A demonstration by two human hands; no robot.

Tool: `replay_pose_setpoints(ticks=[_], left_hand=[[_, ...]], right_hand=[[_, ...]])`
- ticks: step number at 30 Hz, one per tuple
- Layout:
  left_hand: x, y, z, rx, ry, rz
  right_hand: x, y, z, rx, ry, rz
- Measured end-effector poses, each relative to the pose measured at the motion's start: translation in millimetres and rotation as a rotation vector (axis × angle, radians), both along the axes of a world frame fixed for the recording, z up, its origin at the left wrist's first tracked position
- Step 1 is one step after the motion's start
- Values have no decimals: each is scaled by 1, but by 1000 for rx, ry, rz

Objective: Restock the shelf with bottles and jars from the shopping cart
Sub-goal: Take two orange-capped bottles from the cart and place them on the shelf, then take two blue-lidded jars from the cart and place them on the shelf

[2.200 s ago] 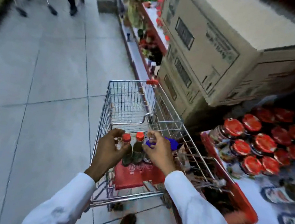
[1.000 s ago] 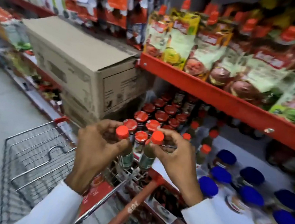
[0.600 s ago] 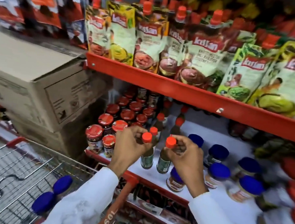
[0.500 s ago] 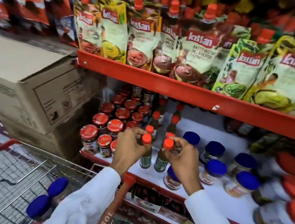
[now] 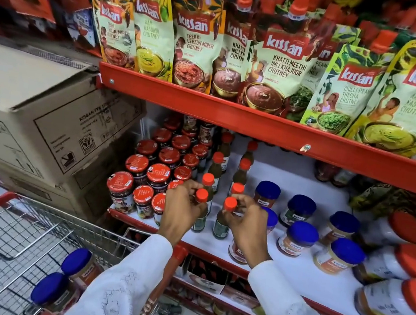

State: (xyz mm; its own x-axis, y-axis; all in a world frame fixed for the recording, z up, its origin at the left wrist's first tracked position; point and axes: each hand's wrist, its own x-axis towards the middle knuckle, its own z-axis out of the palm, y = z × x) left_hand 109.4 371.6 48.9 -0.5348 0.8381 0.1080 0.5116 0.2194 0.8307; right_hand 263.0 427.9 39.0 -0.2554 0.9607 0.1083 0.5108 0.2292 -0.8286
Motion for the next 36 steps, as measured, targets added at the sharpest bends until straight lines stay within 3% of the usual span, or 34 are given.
replay_pose_setpoints(ticks=[4,7,11,19,24,27,32,36], left_hand=[[-1,-7,4,1,-18,-20],[-5,-27,14,-2,6,-31],[-21,-83,28,82,41,110],[-79,-219,-10,24,-96,544],[-105,-279,-70,-117,-281,758],[-117,-293,-99,-258,-292,781],[-141,-283,-128,-359,-358,740],[-142,-274,-144,-331,-330,787]], right_hand=[[1,-1,1,21,-49,11],[1,-14,10,165,-161,48],[-9,-45,27,238,-63,207],[-81,-89,-1,-43,60,570],[-158,-118,-56,-229,-84,831],[-207,-132,-88,-271,-233,933],[-264,-142,-119,-225,-468,981],[-277,-147,-136,-277,-533,967]])
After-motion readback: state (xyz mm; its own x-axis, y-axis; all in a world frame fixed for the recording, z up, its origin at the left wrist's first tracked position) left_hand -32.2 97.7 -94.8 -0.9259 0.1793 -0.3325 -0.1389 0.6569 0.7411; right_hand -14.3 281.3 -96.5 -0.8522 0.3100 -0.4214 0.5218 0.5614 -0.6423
